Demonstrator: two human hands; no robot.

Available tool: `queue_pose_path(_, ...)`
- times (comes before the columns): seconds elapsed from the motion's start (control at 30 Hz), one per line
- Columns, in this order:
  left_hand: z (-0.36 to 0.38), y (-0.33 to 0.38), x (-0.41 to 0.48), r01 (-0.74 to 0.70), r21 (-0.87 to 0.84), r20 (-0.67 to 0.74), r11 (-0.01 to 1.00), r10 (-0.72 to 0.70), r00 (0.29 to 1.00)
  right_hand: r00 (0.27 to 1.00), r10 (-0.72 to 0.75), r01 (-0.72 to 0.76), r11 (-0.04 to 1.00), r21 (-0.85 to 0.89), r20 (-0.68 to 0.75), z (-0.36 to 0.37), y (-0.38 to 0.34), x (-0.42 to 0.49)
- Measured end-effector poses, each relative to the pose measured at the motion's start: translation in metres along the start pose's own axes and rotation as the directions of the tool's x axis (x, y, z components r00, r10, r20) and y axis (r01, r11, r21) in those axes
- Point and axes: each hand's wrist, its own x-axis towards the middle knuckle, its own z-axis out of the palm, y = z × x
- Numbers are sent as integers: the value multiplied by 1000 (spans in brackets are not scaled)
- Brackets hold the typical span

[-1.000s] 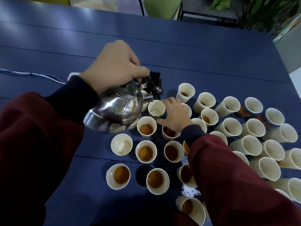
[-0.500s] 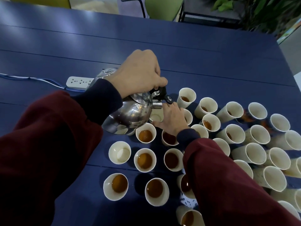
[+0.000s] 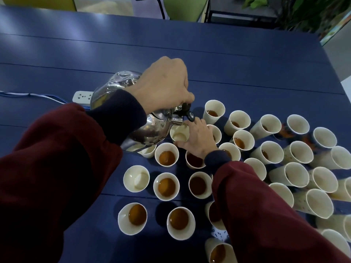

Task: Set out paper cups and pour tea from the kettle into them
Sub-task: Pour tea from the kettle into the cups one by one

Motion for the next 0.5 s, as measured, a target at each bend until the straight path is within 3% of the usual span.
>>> queue_pose_path(0.5,6,0,-1,-16,37,-15,999,17,1000,999,-8,6,999,-41,-44,3,10,-3)
